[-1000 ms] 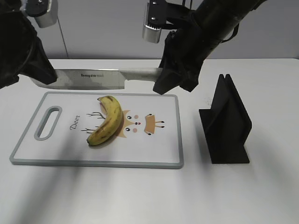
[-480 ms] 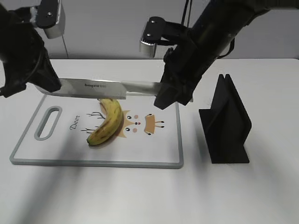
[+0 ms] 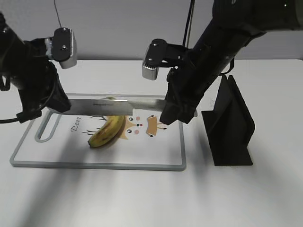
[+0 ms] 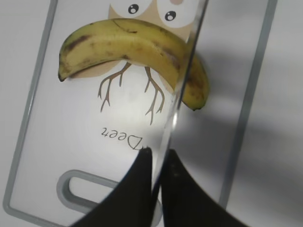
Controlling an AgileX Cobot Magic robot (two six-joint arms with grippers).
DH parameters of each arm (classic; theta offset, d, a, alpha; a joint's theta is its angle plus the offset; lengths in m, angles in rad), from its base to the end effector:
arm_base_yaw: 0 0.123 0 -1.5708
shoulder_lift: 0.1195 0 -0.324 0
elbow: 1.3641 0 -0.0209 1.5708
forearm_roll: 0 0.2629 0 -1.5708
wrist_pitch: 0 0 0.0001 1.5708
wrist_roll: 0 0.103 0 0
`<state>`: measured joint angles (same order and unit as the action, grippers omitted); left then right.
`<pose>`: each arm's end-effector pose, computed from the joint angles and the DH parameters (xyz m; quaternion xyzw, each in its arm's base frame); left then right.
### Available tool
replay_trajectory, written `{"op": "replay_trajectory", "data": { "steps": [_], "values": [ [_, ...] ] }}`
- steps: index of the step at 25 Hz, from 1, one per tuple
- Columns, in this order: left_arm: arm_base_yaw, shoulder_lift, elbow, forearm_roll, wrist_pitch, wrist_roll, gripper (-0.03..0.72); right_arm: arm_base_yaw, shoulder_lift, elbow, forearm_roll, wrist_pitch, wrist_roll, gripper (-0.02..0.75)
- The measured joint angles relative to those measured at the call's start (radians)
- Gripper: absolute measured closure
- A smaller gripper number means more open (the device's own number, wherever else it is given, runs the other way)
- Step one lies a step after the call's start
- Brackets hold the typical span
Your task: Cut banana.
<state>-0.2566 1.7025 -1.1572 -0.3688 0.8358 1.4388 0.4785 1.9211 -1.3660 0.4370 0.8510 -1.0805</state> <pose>0.3373 -0.1170 0.2448 0.6618 0.7215 -0.0504 0.1972 0.3574 0.2223 0.2187 -0.5945 0.7741 0.1352 0.1704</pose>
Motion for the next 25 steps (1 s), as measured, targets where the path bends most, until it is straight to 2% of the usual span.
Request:
{"op": "replay_trajectory", "data": {
  "steps": [10,25],
  "values": [
    [0.0,0.071,0.011,0.018,-0.002,0.0,0.662,0.036,0.065,0.002,-0.016,-0.015,0.027,0.564],
    [0.0,0.116,0.012,0.01,-0.032,0.0,0.661,0.039,0.125,0.002,-0.026,-0.035,0.034,0.564]
  ]
}}
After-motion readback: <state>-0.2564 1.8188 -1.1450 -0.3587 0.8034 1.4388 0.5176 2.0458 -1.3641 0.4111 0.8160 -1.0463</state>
